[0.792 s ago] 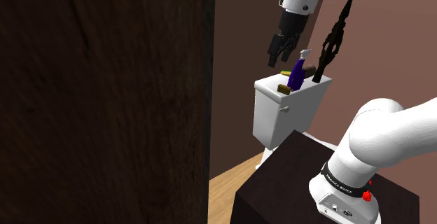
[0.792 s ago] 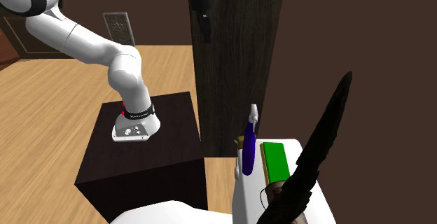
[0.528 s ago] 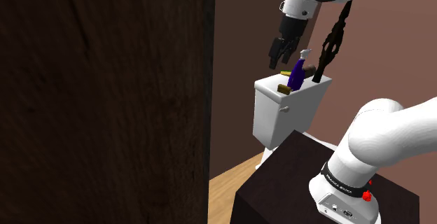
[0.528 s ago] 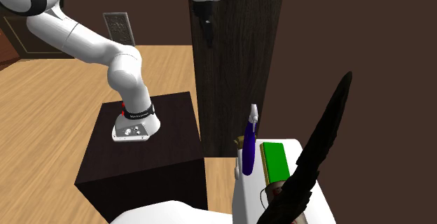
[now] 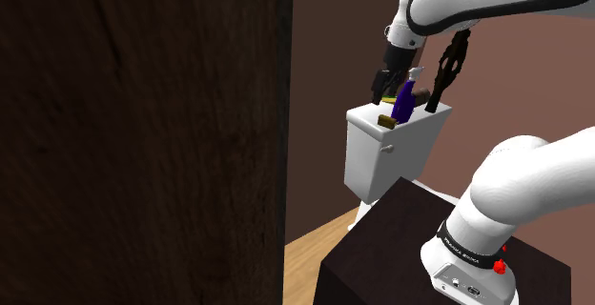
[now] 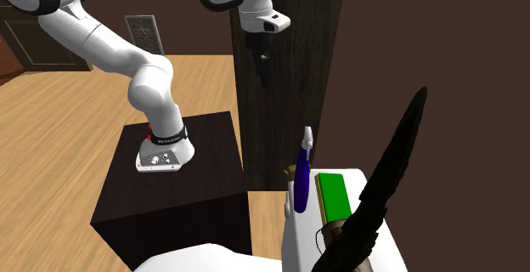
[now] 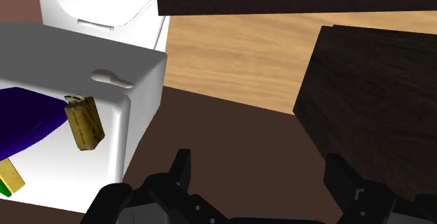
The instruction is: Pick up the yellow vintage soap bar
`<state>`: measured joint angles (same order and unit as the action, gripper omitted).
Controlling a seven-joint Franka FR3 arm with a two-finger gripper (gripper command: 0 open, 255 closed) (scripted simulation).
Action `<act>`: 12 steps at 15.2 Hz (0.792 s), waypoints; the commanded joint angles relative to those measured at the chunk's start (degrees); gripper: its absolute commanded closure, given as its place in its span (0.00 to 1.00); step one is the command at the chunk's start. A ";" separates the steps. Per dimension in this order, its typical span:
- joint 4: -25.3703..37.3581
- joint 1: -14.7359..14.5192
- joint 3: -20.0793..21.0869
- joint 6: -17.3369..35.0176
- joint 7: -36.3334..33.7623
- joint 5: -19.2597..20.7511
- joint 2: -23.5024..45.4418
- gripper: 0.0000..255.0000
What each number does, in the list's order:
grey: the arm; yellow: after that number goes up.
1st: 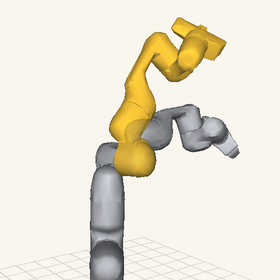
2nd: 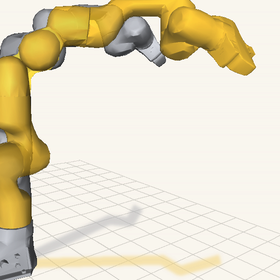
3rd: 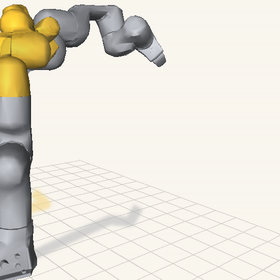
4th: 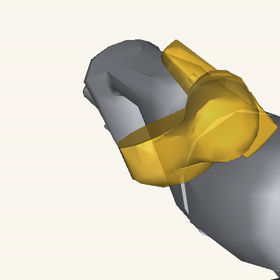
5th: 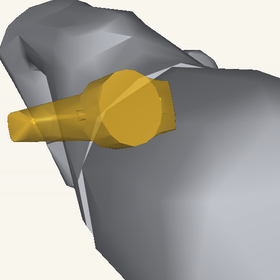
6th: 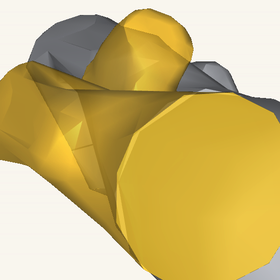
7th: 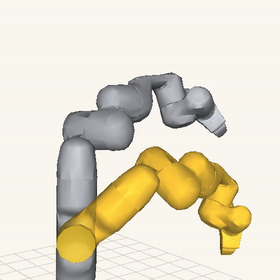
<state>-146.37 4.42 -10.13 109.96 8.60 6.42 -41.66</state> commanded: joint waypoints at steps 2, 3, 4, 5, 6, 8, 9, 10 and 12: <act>-1.49 1.81 -2.91 4.12 2.50 2.37 2.35 0.00; -1.67 2.34 -3.90 5.55 3.29 3.07 3.50 0.00; -1.78 2.85 -4.89 6.98 4.09 3.73 4.73 0.00; -1.82 3.33 -5.90 8.43 4.88 4.37 6.02 0.00; -1.79 3.79 -6.91 9.89 5.67 4.96 7.38 0.00; -1.53 4.62 -8.94 12.81 7.28 5.97 10.29 0.00; -1.30 4.98 -9.97 14.27 8.11 6.40 11.84 0.00; -1.00 5.31 -11.01 15.72 8.94 6.75 13.44 0.00; -0.19 5.85 -13.09 18.61 10.69 7.21 16.81 0.00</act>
<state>-146.89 9.96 -22.07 126.79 18.30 13.34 -26.71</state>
